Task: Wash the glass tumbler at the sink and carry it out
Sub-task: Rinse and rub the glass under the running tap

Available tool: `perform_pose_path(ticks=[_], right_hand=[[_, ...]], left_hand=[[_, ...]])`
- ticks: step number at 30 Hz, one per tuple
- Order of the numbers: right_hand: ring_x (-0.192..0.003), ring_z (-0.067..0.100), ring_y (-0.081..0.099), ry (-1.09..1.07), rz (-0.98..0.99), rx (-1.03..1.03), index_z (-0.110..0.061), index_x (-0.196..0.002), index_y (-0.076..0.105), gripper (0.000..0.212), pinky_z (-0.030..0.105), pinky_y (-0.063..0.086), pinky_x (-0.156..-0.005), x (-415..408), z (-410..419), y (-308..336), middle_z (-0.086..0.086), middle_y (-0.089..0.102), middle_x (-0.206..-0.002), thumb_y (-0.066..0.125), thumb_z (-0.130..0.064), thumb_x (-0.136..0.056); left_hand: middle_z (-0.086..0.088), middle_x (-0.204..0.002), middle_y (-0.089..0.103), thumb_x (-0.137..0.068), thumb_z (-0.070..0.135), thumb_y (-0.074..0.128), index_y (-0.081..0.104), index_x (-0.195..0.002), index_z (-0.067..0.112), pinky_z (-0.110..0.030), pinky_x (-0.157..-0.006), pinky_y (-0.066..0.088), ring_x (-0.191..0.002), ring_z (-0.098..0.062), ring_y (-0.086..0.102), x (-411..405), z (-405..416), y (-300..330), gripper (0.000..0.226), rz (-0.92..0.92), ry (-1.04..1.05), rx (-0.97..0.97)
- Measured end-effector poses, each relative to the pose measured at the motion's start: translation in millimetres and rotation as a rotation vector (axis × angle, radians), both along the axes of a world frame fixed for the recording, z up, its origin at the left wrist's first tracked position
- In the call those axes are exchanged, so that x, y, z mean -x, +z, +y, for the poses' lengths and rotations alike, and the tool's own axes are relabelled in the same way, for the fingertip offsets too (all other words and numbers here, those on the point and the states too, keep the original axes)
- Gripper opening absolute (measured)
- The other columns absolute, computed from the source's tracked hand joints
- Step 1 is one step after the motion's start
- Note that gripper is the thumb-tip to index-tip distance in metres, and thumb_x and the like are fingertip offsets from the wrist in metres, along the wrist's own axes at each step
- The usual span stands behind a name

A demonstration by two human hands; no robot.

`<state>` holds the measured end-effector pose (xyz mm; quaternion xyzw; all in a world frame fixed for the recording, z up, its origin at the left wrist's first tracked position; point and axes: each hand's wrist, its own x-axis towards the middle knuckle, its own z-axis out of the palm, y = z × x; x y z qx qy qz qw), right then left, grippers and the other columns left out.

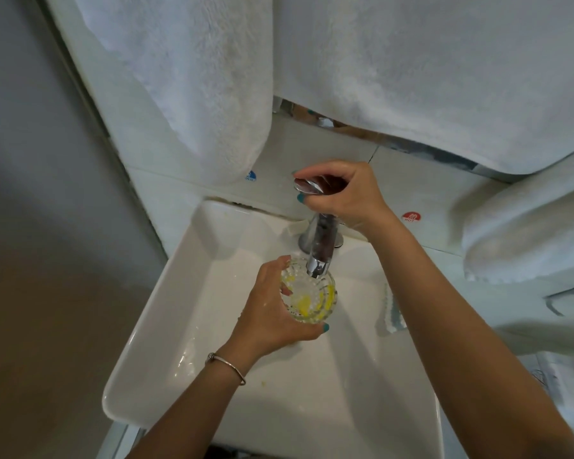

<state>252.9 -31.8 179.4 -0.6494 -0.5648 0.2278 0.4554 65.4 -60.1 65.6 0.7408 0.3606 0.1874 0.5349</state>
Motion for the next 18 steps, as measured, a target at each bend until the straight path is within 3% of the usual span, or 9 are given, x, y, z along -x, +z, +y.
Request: perform_pose_path(ticks=[4, 8, 12, 18], right_hand=[[-0.084, -0.002, 0.065, -0.008, 0.03, -0.012, -0.018, -0.096, 0.073, 0.036, 0.012, 0.048, -0.073, -0.5, -1.0, 0.6, -0.01, 0.069, -0.091, 0.079, 0.005, -0.069], [-0.084, -0.003, 0.065, -0.015, 0.053, -0.012, -0.021, -0.095, 0.073, 0.037, 0.011, 0.048, -0.072, -0.6, -1.5, 0.9, -0.011, 0.069, -0.091, 0.079, 0.005, -0.069], [-0.082, -0.005, 0.065, -0.017, 0.055, -0.025, -0.021, -0.096, 0.072, 0.038, 0.01, 0.048, -0.072, -0.6, -1.7, 1.1, -0.012, 0.069, -0.09, 0.079, 0.004, -0.069], [-0.082, -0.004, 0.064, -0.017, 0.059, -0.035, -0.02, -0.097, 0.072, 0.037, 0.011, 0.048, -0.072, -1.5, -1.9, 0.5, -0.012, 0.069, -0.09, 0.079, 0.004, -0.069]], left_hand=[[0.037, -0.116, 0.029, -0.044, 0.04, 0.094, 0.02, -0.118, 0.056, 0.008, -0.07, 0.033, -0.098, 0.023, 0.041, 0.5, 0.3, 0.2, 0.106, 0.007, 0.007, 0.002], [0.028, -0.119, 0.032, -0.045, 0.041, 0.094, 0.021, -0.123, 0.051, -0.001, -0.069, 0.039, -0.099, 0.013, 0.046, 1.0, -1.6, 0.7, 0.107, 0.023, 0.018, -0.002], [0.022, -0.123, 0.034, -0.044, 0.04, 0.094, 0.023, -0.122, 0.05, 0.002, -0.069, 0.039, -0.099, 0.008, 0.049, 1.7, -3.9, -0.5, 0.106, 0.014, 0.03, -0.005], [0.02, -0.127, 0.034, -0.045, 0.041, 0.094, 0.028, -0.138, 0.034, 0.006, -0.069, 0.035, -0.099, 0.012, 0.046, 0.3, -2.7, 0.8, 0.114, 0.036, 0.034, -0.001]])
